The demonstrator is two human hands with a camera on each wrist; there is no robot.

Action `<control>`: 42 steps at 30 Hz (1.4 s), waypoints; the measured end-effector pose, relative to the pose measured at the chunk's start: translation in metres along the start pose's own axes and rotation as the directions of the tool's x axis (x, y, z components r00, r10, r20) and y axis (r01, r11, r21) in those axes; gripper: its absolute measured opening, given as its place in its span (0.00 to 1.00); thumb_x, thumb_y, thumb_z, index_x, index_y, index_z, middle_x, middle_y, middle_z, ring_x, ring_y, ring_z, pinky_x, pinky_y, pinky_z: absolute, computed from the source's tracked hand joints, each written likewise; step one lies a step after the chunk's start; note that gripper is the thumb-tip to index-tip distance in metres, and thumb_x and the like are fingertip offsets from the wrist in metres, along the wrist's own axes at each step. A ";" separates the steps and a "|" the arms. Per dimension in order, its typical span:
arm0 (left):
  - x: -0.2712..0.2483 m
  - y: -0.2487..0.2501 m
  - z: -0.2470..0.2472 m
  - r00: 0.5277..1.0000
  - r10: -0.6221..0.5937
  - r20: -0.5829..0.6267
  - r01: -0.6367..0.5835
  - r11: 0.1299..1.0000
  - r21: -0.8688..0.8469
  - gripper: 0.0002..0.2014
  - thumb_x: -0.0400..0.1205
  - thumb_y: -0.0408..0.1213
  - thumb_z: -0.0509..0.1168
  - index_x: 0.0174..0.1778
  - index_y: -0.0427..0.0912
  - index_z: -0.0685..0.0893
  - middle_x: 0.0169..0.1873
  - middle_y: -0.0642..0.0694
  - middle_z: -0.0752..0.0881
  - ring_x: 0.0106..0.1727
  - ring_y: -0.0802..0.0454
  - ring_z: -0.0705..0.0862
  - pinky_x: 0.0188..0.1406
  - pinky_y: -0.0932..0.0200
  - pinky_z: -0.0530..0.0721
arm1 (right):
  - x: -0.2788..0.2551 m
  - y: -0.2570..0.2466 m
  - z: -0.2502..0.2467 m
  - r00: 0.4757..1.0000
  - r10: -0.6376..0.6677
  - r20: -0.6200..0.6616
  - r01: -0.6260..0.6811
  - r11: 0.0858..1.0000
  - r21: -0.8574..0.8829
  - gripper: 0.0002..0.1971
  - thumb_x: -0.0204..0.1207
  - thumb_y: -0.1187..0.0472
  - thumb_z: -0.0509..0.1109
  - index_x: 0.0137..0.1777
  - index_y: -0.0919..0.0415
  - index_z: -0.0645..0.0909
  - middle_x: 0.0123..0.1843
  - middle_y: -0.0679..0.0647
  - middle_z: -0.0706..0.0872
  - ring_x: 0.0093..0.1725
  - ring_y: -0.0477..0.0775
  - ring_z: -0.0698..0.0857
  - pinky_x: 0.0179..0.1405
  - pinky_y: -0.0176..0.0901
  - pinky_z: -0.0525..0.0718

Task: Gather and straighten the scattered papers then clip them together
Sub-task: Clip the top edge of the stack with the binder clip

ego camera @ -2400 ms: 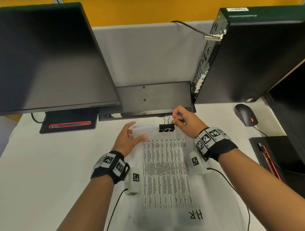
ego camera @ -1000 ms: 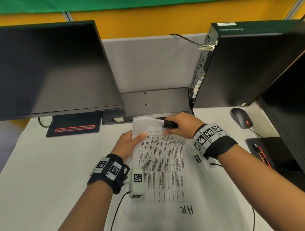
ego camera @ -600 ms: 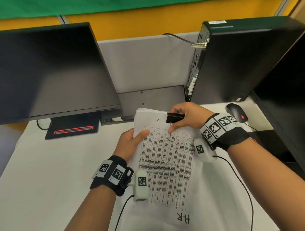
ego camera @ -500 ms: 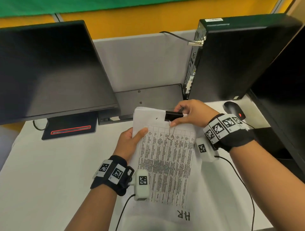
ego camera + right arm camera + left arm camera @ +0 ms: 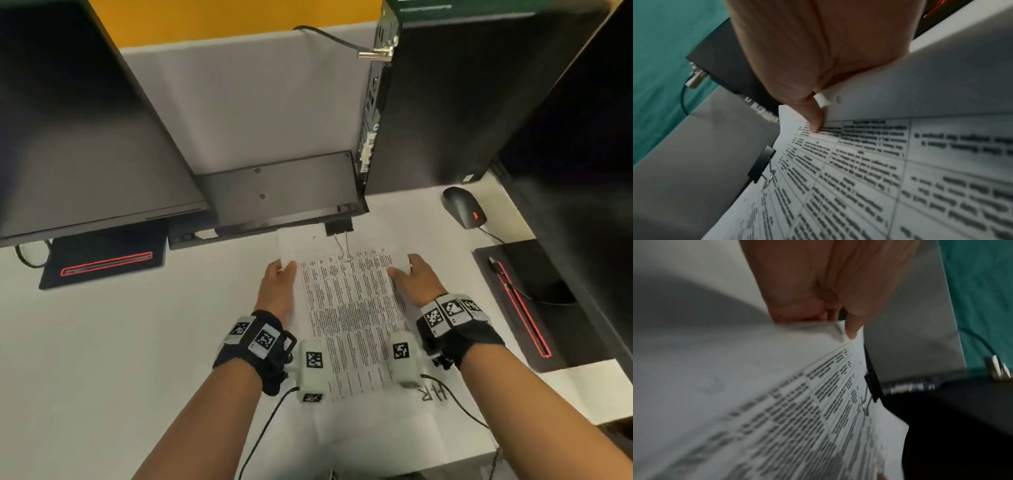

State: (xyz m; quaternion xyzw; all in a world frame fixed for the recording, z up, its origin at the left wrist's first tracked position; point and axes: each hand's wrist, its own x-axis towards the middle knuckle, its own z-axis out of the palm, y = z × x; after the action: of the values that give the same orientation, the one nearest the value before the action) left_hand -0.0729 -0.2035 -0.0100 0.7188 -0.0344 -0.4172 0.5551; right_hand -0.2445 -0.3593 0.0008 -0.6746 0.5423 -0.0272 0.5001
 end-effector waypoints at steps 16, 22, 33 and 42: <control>0.021 -0.033 0.111 0.959 0.117 0.259 -0.216 0.893 0.396 0.26 0.76 0.29 0.59 0.69 0.56 0.73 0.50 0.46 0.83 0.49 0.43 0.87 0.50 0.40 0.88 | 0.056 0.051 -0.061 0.909 -0.063 -0.412 -0.122 0.906 -0.406 0.38 0.72 0.56 0.72 0.78 0.61 0.57 0.73 0.65 0.70 0.70 0.71 0.71 0.68 0.67 0.74; 0.024 -0.040 0.115 0.924 0.275 0.265 -0.382 0.648 0.659 0.25 0.79 0.40 0.64 0.73 0.44 0.70 0.57 0.44 0.74 0.49 0.51 0.80 0.56 0.55 0.85 | 0.064 0.065 -0.053 0.927 -0.135 -0.351 -0.114 0.788 -0.605 0.41 0.73 0.48 0.68 0.81 0.58 0.52 0.76 0.64 0.68 0.72 0.70 0.69 0.70 0.66 0.71; 0.025 -0.039 0.096 0.890 0.237 0.390 -0.447 0.276 0.851 0.39 0.80 0.55 0.60 0.82 0.43 0.50 0.69 0.41 0.64 0.66 0.44 0.72 0.56 0.49 0.84 | 0.063 0.067 -0.046 0.954 -0.122 -0.273 -0.158 0.570 -0.806 0.38 0.78 0.34 0.45 0.83 0.53 0.44 0.86 0.56 0.38 0.83 0.69 0.43 0.80 0.67 0.47; -0.007 -0.061 0.001 0.818 0.236 0.525 -0.548 0.040 0.836 0.30 0.81 0.52 0.56 0.80 0.54 0.58 0.79 0.50 0.60 0.76 0.47 0.60 0.73 0.50 0.63 | -0.017 0.051 0.059 0.920 -0.383 0.082 0.295 0.539 -0.789 0.38 0.79 0.36 0.47 0.83 0.57 0.48 0.85 0.58 0.38 0.83 0.68 0.38 0.82 0.64 0.43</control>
State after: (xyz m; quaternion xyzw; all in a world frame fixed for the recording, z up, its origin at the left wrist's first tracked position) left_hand -0.1033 -0.1777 -0.0571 0.8030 -0.5557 -0.2097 0.0483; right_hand -0.2535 -0.3037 -0.0561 -0.9141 0.3814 0.0837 0.1095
